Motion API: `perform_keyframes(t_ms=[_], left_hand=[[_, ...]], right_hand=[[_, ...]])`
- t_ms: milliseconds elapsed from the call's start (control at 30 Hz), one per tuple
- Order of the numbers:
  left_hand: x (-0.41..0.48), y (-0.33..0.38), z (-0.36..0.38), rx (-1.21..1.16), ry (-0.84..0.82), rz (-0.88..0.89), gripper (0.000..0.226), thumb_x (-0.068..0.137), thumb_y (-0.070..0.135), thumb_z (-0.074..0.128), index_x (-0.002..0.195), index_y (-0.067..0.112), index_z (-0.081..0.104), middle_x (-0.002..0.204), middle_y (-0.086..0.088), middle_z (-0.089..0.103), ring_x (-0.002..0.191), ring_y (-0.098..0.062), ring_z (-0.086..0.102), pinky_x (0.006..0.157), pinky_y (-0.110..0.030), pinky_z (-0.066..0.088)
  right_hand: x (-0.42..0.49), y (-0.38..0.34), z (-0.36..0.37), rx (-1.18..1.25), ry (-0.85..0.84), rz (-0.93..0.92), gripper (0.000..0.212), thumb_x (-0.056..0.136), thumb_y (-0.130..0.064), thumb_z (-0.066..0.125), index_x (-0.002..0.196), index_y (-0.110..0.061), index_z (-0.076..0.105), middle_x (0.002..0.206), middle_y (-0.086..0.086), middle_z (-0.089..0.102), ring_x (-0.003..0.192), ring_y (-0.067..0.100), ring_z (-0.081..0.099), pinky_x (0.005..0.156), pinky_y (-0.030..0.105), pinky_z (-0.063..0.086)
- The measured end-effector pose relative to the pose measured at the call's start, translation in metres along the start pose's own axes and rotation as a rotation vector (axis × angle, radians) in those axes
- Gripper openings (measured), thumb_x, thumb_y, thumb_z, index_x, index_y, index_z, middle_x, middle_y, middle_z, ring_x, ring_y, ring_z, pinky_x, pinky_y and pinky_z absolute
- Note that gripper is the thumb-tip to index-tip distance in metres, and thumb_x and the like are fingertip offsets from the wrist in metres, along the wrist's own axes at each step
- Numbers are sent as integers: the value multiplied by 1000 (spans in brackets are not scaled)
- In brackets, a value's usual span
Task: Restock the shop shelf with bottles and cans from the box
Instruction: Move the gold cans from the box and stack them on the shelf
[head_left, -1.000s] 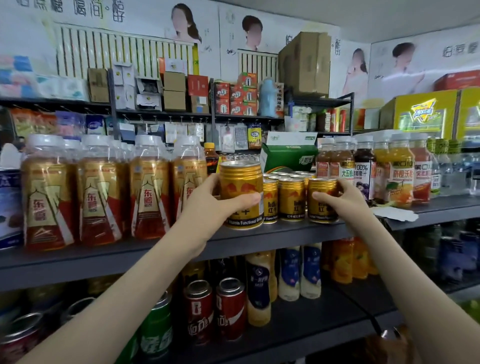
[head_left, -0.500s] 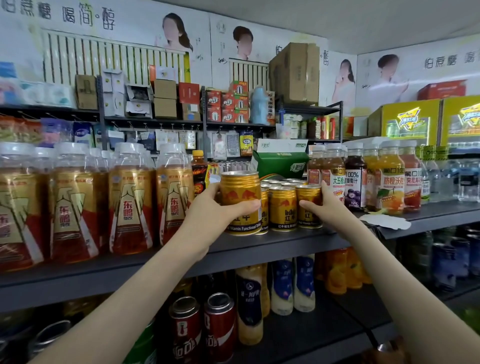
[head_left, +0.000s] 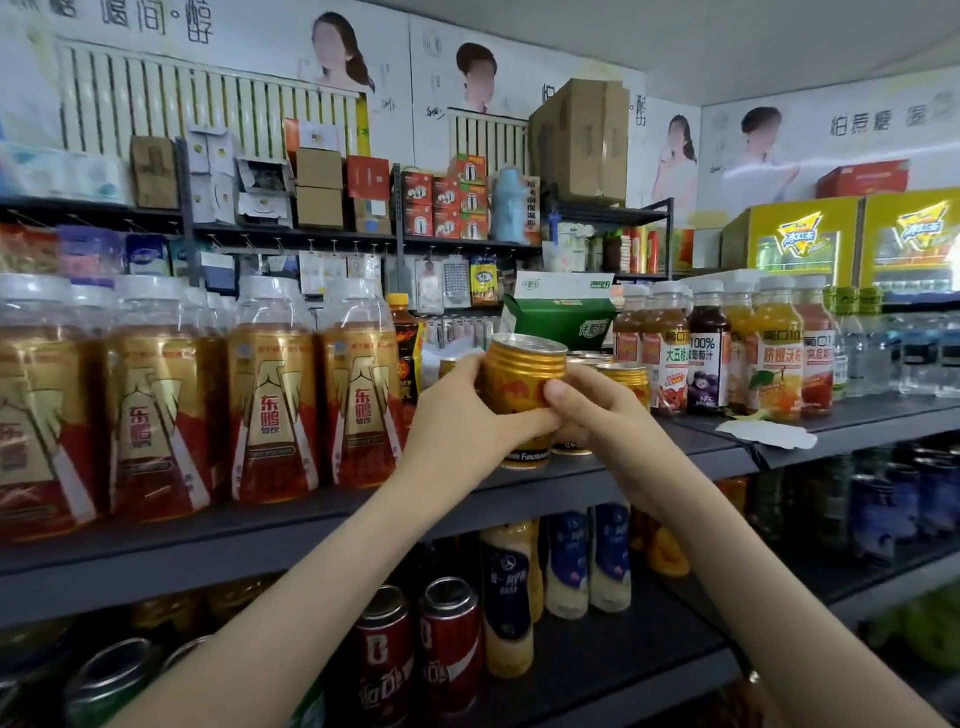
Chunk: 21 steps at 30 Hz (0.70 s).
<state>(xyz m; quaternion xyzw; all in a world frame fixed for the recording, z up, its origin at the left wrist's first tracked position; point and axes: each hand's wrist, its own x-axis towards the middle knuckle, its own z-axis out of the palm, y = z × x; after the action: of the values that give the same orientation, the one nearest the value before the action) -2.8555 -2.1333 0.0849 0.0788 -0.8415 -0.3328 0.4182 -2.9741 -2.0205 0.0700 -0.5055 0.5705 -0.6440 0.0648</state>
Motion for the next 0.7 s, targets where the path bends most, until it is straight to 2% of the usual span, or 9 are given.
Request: perform_keyframes(t_ms=[67, 167, 267, 367, 467, 533, 600, 700], left_hand=[[1, -2, 2, 16, 8, 16, 44, 69, 43, 79, 104, 35, 54, 86, 23, 56, 80, 5, 54, 60, -5, 44], [3, -1, 8, 55, 26, 57, 53, 69, 43, 78, 116, 29, 55, 93, 17, 59, 83, -1, 55, 67, -13, 44], [5, 4, 19, 103, 25, 130, 61, 69, 44, 77, 122, 26, 53, 104, 13, 58, 92, -6, 54, 76, -22, 46], [13, 4, 31, 67, -55, 158, 81, 70, 52, 76, 138, 26, 42, 128, 7, 54, 115, -12, 51, 96, -31, 46], [21, -5, 41, 161, -114, 156, 85, 79, 63, 61, 149, 34, 24, 152, 0, 29, 140, -19, 26, 112, -40, 30], [29, -17, 46, 301, -96, 133, 76, 85, 60, 54, 149, 37, 22, 156, -4, 18, 144, -25, 13, 114, -44, 23], [39, -29, 51, 430, -73, 107, 69, 91, 53, 52, 150, 37, 21, 157, -9, 12, 144, -29, 8, 115, -46, 19], [50, -36, 62, 508, -80, 70, 70, 92, 47, 55, 151, 36, 19, 157, -11, 8, 143, -34, 8, 114, -46, 20]], right_hand=[[-2, -3, 3, -37, -3, 8, 55, 70, -46, 73, 117, -22, 61, 108, -1, 70, 102, 16, 66, 84, 31, 55], [-3, -10, 2, -75, -9, 42, 45, 72, -34, 75, 113, -24, 59, 98, -7, 72, 90, 7, 69, 72, 19, 53], [-6, -16, -3, -88, 73, 53, 31, 77, -25, 75, 104, -26, 59, 88, -8, 71, 73, -1, 68, 60, 12, 49], [-11, -21, -17, -149, 147, 47, 35, 73, -32, 74, 104, -25, 62, 93, -6, 74, 88, 7, 70, 69, 16, 53], [-13, -21, -46, -170, 245, 48, 39, 75, -35, 73, 110, -23, 60, 103, -4, 71, 99, 14, 67, 81, 26, 55], [-10, -16, -73, -180, 321, 48, 49, 77, -35, 73, 121, -20, 56, 110, -3, 67, 101, 13, 64, 78, 25, 54], [-4, -3, -102, -251, 392, 54, 49, 77, -35, 75, 120, -21, 54, 109, -3, 66, 100, 14, 63, 77, 27, 55], [6, 25, -147, -316, 452, 101, 46, 73, -40, 78, 111, -26, 57, 107, -3, 67, 103, 17, 63, 90, 41, 54]])
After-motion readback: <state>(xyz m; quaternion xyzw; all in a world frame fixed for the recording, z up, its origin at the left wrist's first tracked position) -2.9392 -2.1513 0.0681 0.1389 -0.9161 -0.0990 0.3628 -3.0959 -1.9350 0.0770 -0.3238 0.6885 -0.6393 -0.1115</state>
